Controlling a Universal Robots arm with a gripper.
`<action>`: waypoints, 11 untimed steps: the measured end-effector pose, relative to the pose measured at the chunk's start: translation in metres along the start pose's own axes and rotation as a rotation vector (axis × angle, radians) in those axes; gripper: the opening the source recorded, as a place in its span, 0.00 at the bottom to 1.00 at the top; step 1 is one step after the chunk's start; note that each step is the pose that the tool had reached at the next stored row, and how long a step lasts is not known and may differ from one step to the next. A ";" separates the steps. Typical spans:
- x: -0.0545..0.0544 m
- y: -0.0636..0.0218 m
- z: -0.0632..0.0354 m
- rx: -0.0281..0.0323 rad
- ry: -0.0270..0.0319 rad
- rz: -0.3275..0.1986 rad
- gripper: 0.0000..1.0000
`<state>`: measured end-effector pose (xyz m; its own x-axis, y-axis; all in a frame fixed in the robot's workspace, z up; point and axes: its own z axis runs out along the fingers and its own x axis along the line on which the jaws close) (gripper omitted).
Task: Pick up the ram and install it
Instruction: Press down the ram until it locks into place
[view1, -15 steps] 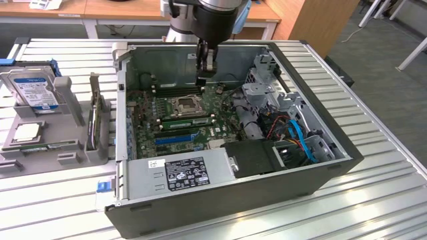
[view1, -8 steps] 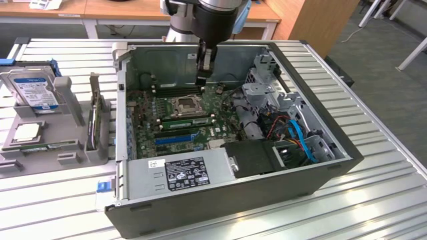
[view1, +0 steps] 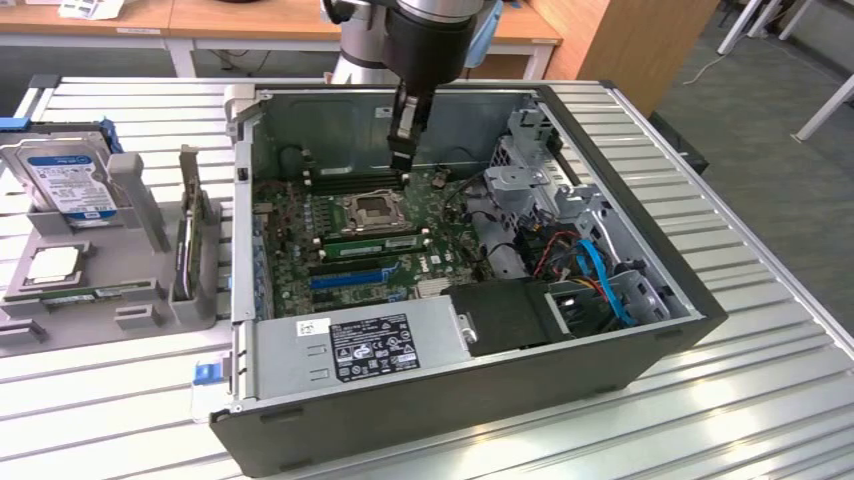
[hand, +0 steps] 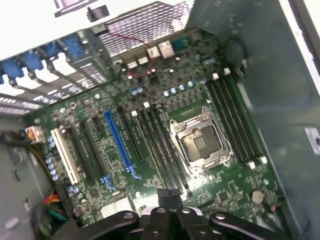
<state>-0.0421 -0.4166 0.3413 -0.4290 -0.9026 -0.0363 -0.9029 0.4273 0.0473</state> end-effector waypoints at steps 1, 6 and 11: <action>0.000 0.0000 0.0000 0.0006 -0.0008 0.017 0.10; 0.000 0.0000 0.0001 0.0039 -0.0051 0.107 0.10; 0.000 0.0000 0.0003 0.0072 -0.0094 0.198 0.10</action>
<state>-0.0421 -0.4166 0.3410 -0.5984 -0.8004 -0.0364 -0.8011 0.5967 0.0474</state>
